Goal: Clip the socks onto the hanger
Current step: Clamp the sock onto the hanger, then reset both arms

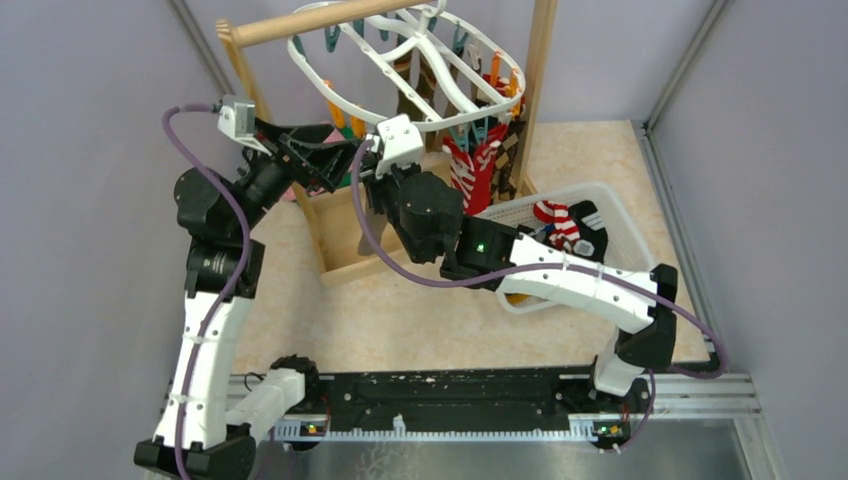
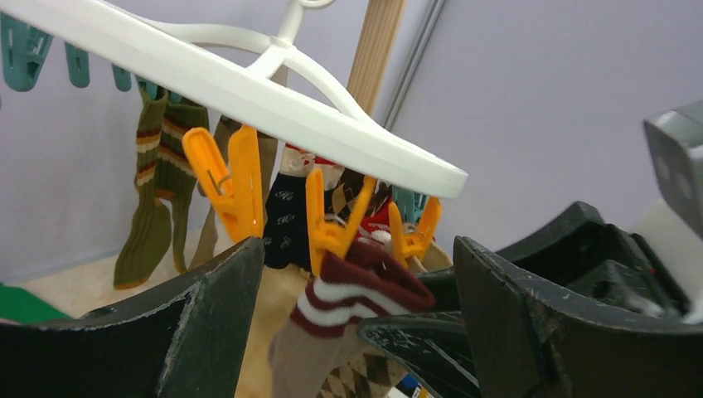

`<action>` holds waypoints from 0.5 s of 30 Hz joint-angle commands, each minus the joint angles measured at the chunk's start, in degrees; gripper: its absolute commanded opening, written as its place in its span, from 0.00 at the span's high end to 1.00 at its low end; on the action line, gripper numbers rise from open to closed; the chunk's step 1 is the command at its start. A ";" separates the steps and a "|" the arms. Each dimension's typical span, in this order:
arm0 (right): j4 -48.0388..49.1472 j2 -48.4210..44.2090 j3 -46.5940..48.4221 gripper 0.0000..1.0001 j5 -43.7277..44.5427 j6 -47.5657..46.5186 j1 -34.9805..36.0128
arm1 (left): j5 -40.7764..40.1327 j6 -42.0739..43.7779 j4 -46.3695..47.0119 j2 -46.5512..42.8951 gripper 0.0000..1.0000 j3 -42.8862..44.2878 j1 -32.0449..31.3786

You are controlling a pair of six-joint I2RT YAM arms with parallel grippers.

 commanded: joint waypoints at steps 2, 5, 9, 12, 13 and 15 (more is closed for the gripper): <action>2.03 -5.84 -4.63 0.55 -1.24 0.94 0.57 | -4.42 7.10 -4.91 -7.49 0.09 -3.24 0.28; 1.09 -9.24 -8.63 0.39 -6.11 1.23 0.51 | -6.58 10.52 -6.39 -12.85 0.07 -6.79 0.28; -1.60 -16.73 -16.09 0.04 -15.87 0.97 0.51 | -8.54 12.15 -7.41 -18.33 0.05 -10.98 0.28; -4.97 -21.47 -21.33 0.01 -15.87 5.35 0.43 | -9.76 13.17 -9.96 -20.37 0.04 -12.39 0.28; -5.67 -23.04 -22.96 0.01 -15.17 6.57 0.47 | -10.36 13.54 -11.15 -20.86 0.03 -12.61 0.28; -6.24 -27.04 -26.75 0.01 -12.76 10.16 0.30 | -12.11 14.17 -13.73 -21.68 0.02 -12.86 0.28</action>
